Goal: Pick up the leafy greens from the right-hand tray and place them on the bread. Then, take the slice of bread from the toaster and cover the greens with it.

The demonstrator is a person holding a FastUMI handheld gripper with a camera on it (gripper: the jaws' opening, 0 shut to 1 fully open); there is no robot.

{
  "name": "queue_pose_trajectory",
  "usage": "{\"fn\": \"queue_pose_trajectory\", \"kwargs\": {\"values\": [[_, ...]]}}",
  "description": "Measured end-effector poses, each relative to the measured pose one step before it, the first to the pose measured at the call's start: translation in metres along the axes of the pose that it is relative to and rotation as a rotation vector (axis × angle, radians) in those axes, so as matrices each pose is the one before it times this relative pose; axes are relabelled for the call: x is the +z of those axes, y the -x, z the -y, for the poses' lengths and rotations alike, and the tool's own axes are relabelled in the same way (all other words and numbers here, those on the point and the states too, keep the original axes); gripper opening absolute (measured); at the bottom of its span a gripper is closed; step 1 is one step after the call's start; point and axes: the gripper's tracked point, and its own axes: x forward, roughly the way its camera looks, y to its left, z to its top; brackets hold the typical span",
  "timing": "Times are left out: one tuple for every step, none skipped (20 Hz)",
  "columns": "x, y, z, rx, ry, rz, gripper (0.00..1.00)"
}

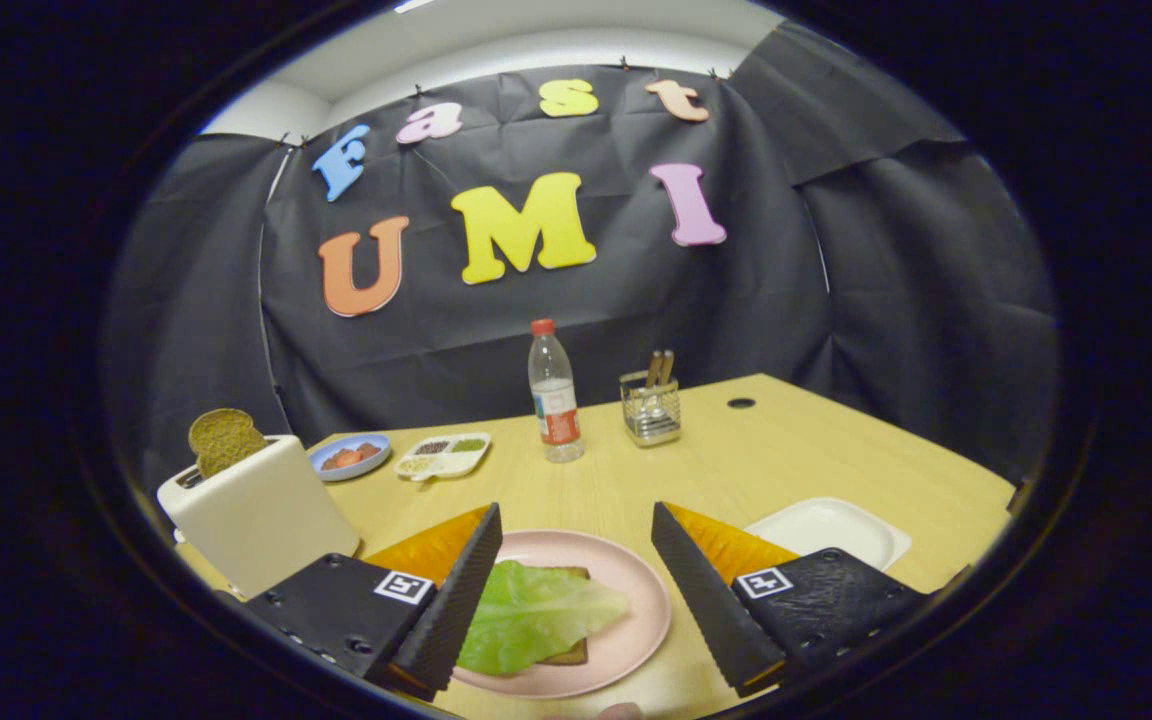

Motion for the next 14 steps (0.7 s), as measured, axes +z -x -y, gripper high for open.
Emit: {"fn": "queue_pose_trajectory", "kwargs": {"values": [[0.01337,0.00659,-0.00653,-0.00442,0.01878,0.03867,0.95],[0.01278,0.00562,-0.00906,0.00317,0.01184,0.0295,0.95],[0.01101,0.00598,-0.01174,0.01272,0.00731,0.02271,0.96],[0.00907,0.00485,-0.01304,0.02265,0.00027,0.00854,0.96],[0.00873,0.00407,-0.01246,0.01943,-0.00167,0.00486,0.96],[0.00909,0.00396,-0.01336,0.02262,-0.00229,0.00366,0.96],[0.0076,0.00328,-0.01504,0.0213,-0.0047,0.00308,0.96],[0.00855,0.00277,-0.01398,0.00888,0.00548,0.00506,0.96],[0.00691,0.00284,-0.01343,0.00803,0.01167,0.00914,0.95],[0.0067,0.00063,-0.02053,0.02525,0.01479,0.01291,0.96],[0.00311,-0.00061,-0.0216,0.02246,0.01653,0.00769,0.96],[0.00058,-0.00118,-0.0203,0.02342,0.01064,0.00329,0.96],[-0.00349,-0.00227,-0.02231,0.02777,0.0104,-0.00395,0.96],[-0.00406,-0.00418,-0.02013,0.02584,0.01302,-0.00923,0.96]]}}
